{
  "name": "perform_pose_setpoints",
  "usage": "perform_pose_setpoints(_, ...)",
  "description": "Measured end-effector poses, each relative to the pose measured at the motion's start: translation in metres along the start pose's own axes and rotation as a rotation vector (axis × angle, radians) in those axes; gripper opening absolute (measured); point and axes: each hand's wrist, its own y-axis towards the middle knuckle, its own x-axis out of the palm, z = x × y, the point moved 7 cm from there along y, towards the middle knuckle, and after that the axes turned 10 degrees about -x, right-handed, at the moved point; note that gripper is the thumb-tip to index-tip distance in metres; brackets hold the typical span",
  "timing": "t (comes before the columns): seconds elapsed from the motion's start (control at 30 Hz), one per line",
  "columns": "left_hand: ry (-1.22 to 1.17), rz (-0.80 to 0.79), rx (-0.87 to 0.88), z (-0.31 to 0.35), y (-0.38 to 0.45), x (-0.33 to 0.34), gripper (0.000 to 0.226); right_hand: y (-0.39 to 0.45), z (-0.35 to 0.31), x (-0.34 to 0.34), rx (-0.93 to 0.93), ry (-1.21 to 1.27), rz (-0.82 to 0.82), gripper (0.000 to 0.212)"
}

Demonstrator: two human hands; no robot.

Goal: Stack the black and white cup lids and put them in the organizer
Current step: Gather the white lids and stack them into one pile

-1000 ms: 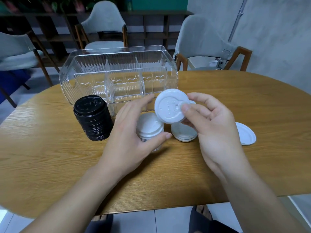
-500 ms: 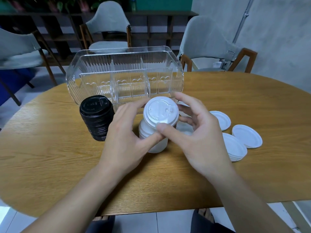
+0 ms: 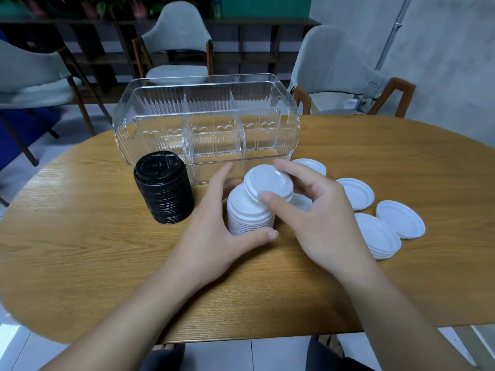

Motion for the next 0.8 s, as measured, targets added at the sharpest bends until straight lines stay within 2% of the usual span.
perform_pose_setpoints(0.27, -0.04, -0.01, -0.01, -0.004, 0.003, 0.008, 0.12, -0.005, -0.004, 0.021, -0.094, -0.156, -0.159, 0.05)
perform_pose_setpoints(0.53, -0.055, -0.063, -0.024, -0.007, 0.005, 0.007, 0.127, -0.003, -0.003, 0.022, -0.087, -0.155, -0.299, 0.054)
perform_pose_setpoints(0.8, -0.063, -0.03, -0.025, -0.009, 0.004, 0.008, 0.125, -0.007, -0.006, 0.018, -0.084, -0.22, -0.138, 0.058)
